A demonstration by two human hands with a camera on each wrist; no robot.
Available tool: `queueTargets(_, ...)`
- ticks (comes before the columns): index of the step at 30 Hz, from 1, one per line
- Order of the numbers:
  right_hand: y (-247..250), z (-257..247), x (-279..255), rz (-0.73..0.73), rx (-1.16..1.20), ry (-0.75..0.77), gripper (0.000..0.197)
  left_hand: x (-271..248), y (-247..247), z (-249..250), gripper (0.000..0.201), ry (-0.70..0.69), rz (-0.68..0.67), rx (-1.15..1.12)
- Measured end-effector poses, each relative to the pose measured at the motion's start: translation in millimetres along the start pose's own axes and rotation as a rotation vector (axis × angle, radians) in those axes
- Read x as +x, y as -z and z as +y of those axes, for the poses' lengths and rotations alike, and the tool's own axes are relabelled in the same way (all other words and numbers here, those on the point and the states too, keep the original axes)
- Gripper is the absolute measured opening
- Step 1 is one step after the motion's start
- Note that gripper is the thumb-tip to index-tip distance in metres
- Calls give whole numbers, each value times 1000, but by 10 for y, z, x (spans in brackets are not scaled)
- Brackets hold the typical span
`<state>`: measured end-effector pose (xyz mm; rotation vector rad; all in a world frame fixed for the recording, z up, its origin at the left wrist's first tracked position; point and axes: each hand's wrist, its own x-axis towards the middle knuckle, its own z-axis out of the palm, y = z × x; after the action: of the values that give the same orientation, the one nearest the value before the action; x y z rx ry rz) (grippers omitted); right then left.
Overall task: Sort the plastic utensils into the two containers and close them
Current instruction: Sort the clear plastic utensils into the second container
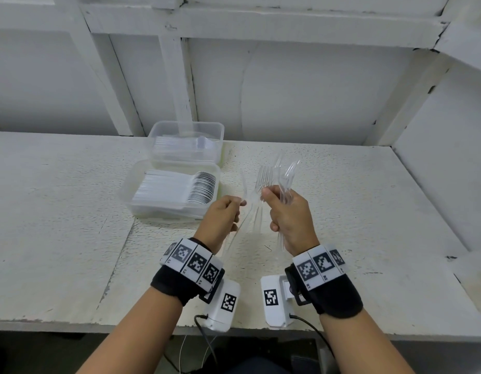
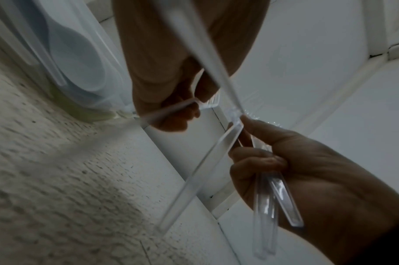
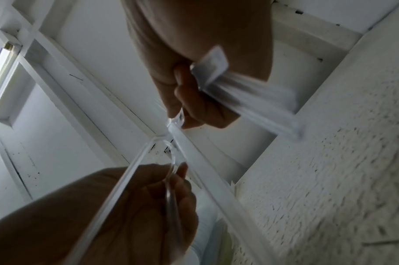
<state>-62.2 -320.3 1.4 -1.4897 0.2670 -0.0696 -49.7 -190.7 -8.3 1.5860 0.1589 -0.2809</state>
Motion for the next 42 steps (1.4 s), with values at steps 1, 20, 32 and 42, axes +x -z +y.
queueTargets(1, 15, -8, 4, -1, -5, 9, 9, -10, 3, 4, 16, 16, -15, -37)
queueTargets(20, 61, 43, 16, -64, -163, 43, 29, -175, -85, 70, 16, -13, -217, -132)
queueTargets(32, 149, 37, 55, -67, -80, 27, 13, -112, -60, 112, 32, 254, -410, -273)
queueTargets(42, 128, 20, 44, 13, -90, -6, 21, -94, -38, 108, 15, 209, -408, -395)
